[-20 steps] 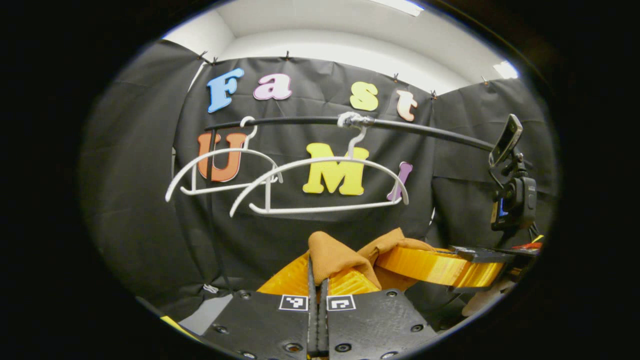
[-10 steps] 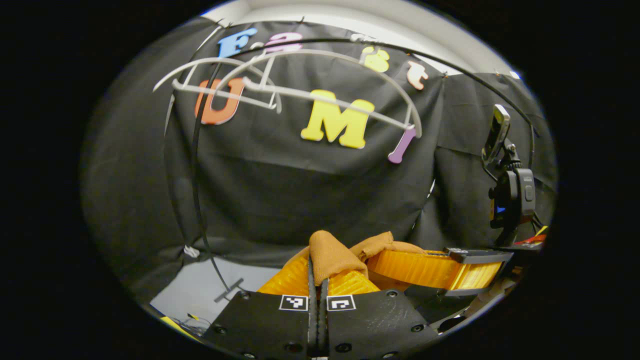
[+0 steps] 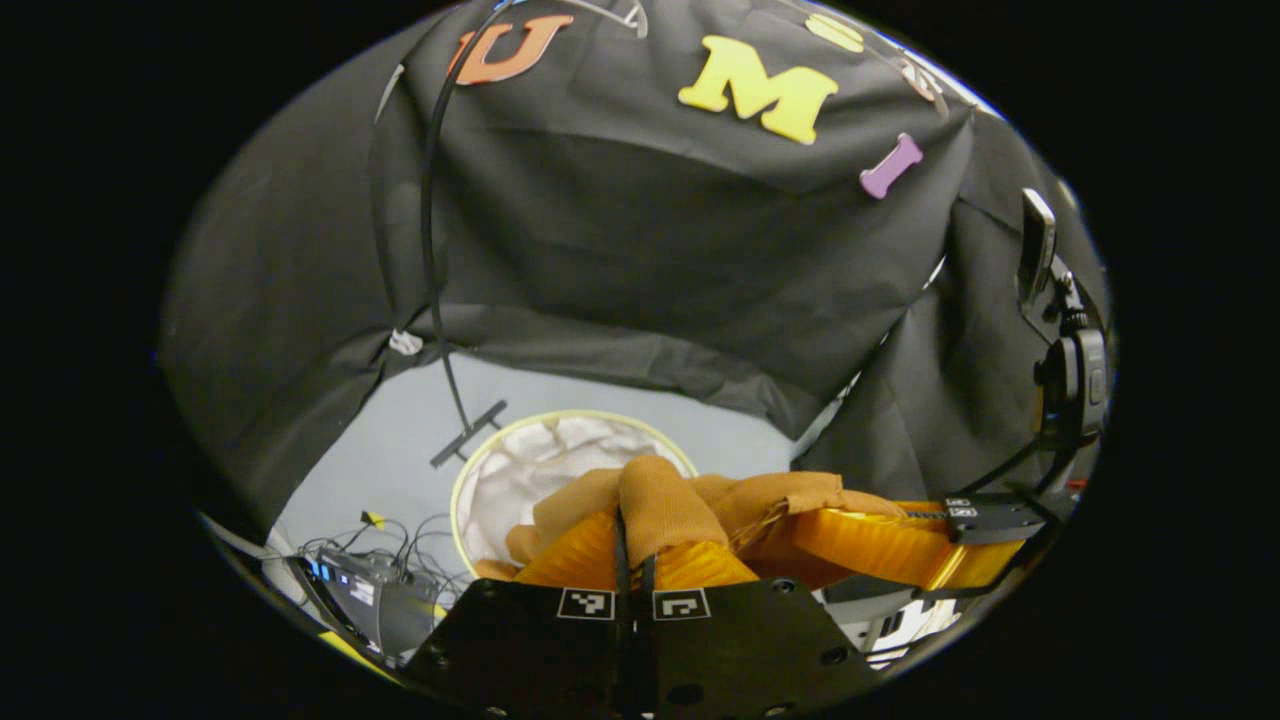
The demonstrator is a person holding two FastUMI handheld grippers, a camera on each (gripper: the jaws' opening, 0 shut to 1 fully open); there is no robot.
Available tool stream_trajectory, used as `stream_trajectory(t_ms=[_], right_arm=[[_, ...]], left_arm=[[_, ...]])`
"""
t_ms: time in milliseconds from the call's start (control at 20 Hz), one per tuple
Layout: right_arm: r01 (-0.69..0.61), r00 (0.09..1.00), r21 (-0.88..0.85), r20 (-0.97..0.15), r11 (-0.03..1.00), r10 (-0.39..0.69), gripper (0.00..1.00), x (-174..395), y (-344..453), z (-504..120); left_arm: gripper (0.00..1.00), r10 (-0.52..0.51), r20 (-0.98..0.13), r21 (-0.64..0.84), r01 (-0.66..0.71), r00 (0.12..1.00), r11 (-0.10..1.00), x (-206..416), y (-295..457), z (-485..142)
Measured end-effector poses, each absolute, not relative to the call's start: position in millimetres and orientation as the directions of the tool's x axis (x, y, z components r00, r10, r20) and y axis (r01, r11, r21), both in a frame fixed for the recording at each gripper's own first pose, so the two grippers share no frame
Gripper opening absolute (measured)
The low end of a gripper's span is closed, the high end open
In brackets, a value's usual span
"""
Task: Grasp the clothes on the hanger with both hands and then place them into the laundry hamper below.
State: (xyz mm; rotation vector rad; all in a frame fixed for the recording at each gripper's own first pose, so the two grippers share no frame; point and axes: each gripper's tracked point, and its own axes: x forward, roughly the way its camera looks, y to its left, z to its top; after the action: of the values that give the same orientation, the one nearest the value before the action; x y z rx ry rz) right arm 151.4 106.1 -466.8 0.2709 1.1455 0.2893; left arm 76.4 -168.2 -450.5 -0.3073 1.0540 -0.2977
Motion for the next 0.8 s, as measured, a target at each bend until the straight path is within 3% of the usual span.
stream_trajectory(t_ms=[250,350,400,450,550,650,700,750,800], right_arm=[[-0.102,0.352,0.318,-0.874,0.942,0.333,0.04,147,104,-465],[-0.131,0.363,0.27,-0.883,0.954,0.299,0.03,145,100,-470],[-0.14,0.381,0.25,-0.879,0.958,0.285,0.03,147,99,-469],[-0.151,0.394,0.232,-0.877,0.961,0.274,0.04,149,99,-468],[-0.164,0.429,0.225,-0.861,0.961,0.275,0.07,157,101,-462],[-0.184,0.463,0.205,-0.844,0.961,0.269,0.23,166,106,-451],[-0.192,0.483,0.191,-0.835,0.963,0.262,0.44,169,104,-451],[-0.2,0.496,0.179,-0.829,0.963,0.257,0.49,173,102,-448],[-0.2,0.506,0.165,-0.827,0.966,0.246,0.61,175,100,-445]], left_arm=[[0.0,-0.367,-0.837,-0.371,0.072,0.406,0.926,58,-161,-459],[0.0,-0.337,-0.849,-0.334,0.082,0.407,0.939,60,-153,-464],[0.06,-0.319,-0.856,-0.31,0.089,0.407,0.946,60,-149,-463],[0.0,-0.305,-0.857,-0.292,0.096,0.415,0.952,63,-146,-460],[0.05,-0.316,-0.848,-0.293,0.119,0.425,0.949,65,-150,-458],[0.43,-0.314,-0.832,-0.281,0.141,0.458,0.949,72,-149,-451],[0.62,-0.294,-0.823,-0.251,0.153,0.487,0.956,80,-146,-446],[0.81,-0.278,-0.816,-0.228,0.159,0.507,0.961,85,-141,-441],[1.0,-0.276,-0.808,-0.223,0.164,0.521,0.961,89,-139,-434]])
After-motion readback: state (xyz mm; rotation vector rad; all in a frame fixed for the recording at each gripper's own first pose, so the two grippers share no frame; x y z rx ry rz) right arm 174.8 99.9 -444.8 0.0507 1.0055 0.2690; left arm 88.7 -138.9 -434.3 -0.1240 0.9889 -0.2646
